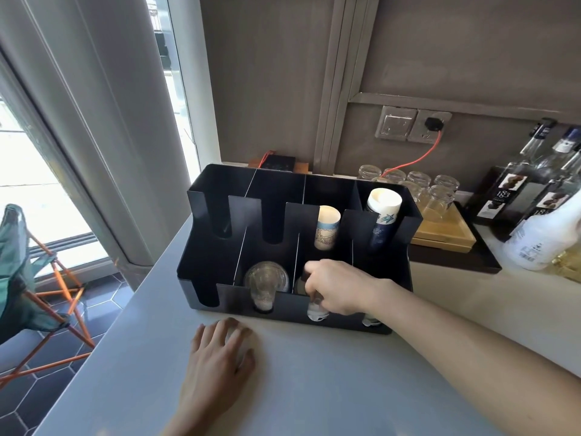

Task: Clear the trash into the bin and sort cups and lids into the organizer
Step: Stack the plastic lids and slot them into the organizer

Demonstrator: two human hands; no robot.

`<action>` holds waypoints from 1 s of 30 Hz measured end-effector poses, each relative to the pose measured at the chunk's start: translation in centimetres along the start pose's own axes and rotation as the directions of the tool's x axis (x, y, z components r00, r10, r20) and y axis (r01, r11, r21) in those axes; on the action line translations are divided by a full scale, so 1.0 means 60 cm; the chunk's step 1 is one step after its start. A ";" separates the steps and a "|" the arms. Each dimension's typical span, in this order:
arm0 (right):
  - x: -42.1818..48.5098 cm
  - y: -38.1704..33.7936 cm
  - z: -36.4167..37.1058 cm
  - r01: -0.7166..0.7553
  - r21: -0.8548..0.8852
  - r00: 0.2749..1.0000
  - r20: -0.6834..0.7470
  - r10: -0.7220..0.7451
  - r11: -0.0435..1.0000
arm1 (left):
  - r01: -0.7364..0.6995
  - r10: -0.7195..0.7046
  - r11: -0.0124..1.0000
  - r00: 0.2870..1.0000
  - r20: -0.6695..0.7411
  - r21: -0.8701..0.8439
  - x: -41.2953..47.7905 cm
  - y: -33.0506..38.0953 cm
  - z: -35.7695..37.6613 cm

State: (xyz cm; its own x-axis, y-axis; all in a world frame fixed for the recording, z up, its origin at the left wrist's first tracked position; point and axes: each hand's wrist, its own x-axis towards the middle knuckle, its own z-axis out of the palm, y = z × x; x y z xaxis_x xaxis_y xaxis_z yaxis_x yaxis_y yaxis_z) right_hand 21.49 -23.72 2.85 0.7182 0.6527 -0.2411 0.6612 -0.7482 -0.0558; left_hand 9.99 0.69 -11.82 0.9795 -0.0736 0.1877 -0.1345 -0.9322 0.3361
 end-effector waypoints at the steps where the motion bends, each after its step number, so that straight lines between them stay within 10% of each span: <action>1: 0.001 -0.002 0.000 0.006 -0.025 1.000 0.011 -0.005 1.000 | 0.002 -0.002 1.000 1.000 0.005 0.003 0.000 0.000 -0.001; 30: -0.001 0.004 0.028 -0.142 0.012 0.988 -0.057 0.143 0.990 | -0.007 0.007 1.000 0.999 -0.034 -0.027 0.000 -0.005 0.008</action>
State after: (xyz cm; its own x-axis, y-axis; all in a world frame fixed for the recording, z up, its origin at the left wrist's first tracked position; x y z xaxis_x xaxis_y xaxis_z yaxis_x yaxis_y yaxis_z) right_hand 21.24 -24.12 1.22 0.8164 0.5450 -0.1910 0.5497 -0.8347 -0.0320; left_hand 10.08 0.80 -12.38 0.9728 -0.0675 0.2214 -0.1458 -0.9216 0.3597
